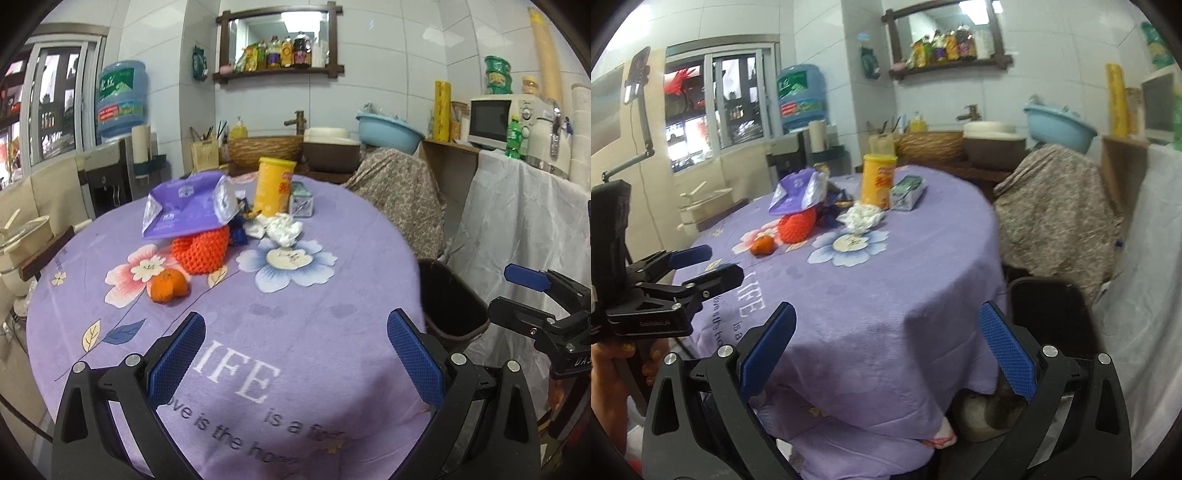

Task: Collect trash
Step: 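Grasp the purple tissue bag with the left tool while the right tool grasps the white tissue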

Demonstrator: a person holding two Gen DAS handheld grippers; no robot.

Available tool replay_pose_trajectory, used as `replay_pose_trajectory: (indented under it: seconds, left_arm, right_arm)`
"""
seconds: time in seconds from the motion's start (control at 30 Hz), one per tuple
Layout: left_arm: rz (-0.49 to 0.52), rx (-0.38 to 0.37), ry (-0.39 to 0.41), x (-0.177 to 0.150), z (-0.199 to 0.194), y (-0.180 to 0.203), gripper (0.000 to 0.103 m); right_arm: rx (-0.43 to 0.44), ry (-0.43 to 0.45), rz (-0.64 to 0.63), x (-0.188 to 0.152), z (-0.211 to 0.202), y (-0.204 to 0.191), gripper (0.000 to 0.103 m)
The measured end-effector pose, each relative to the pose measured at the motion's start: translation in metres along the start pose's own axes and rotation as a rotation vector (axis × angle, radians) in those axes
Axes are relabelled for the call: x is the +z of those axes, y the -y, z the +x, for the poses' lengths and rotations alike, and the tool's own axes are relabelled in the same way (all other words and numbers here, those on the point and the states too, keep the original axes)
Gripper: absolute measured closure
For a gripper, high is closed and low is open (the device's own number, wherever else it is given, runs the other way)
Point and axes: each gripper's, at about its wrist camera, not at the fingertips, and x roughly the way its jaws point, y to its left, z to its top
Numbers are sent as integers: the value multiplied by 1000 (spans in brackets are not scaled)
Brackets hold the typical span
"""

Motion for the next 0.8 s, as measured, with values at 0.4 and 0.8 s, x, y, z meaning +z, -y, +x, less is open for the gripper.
replay_pose_trajectory:
  seconds: [0.4, 0.8]
  left_arm:
    - [-111, 25, -107, 29, 36, -103, 5]
    - [-161, 138, -48, 82, 70, -187, 14]
  right_arm:
    - [351, -232, 65, 41, 107, -25, 5]
    - [215, -275, -81, 96, 177, -36, 5]
